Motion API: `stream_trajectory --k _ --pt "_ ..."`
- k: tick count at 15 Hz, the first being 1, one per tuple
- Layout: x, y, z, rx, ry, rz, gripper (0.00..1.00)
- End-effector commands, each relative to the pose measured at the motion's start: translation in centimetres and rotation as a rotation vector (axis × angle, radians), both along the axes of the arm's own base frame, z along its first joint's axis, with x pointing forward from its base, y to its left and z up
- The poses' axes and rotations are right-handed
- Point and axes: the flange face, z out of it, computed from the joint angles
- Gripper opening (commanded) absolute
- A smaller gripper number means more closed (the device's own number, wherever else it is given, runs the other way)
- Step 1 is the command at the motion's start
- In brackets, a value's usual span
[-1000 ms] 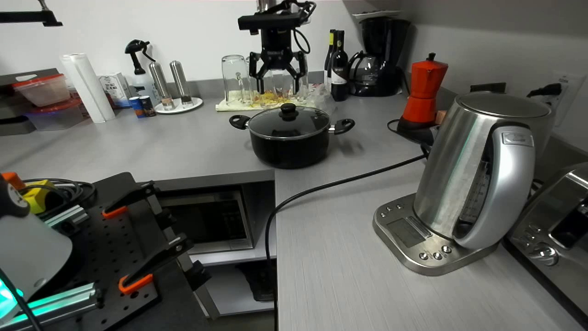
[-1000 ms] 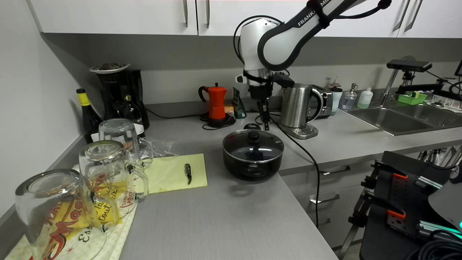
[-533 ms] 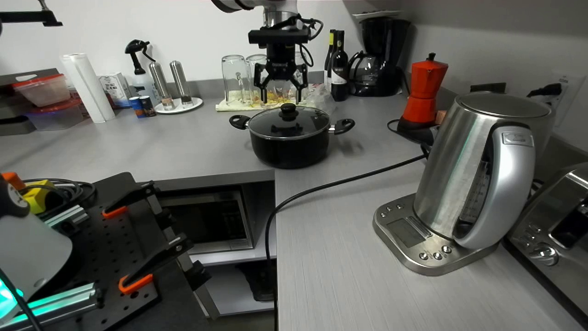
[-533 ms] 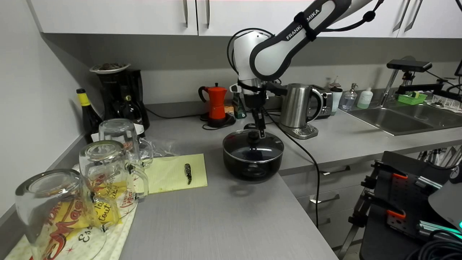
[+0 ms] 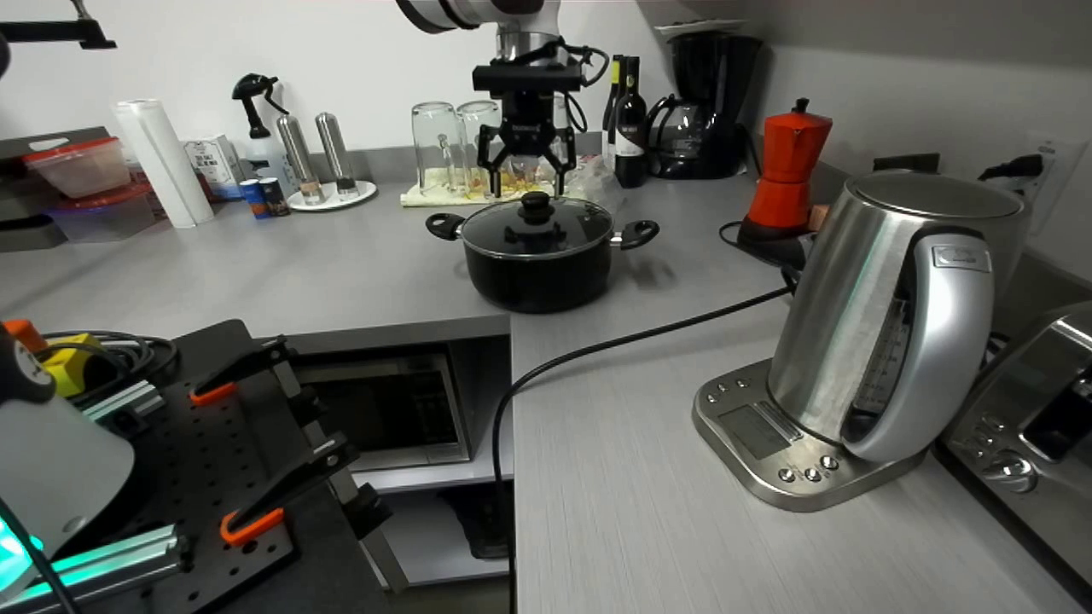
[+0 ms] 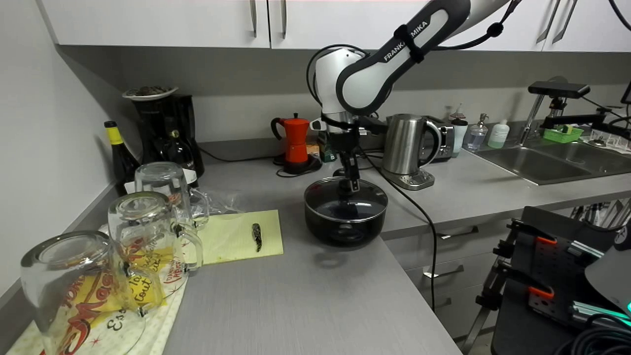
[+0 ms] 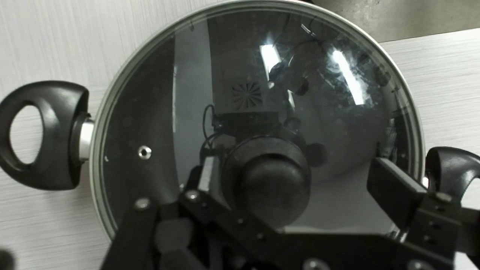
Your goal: Remove the lid from the pot
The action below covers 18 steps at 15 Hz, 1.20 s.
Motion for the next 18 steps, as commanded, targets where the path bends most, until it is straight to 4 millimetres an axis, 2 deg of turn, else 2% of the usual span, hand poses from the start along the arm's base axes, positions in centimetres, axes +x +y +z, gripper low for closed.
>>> stream_trajectory --k 1,2,4,5,10,11,15,18 --pt "0.8 0.0 -0.2 0.009 0.009 0.029 1.00" --pt "0.8 0.0 -0.2 0.010 0.010 0.031 1.00" --pt "0.9 -0.1 -0.3 0.016 0.013 0.037 0.74" --pt "0.9 -0.1 -0.4 0.017 0.013 0.039 0.68" --pt "1.1 -0.5 -0.3 0.022 0.010 0.042 0.28" --pt "1.1 -0.5 -0.2 0.022 0.012 0.044 0.23" --pt "1.0 -0.4 -0.1 0.022 0.008 0.050 0.23" --pt "0.5 0.0 0.9 0.018 0.003 0.053 0.23"
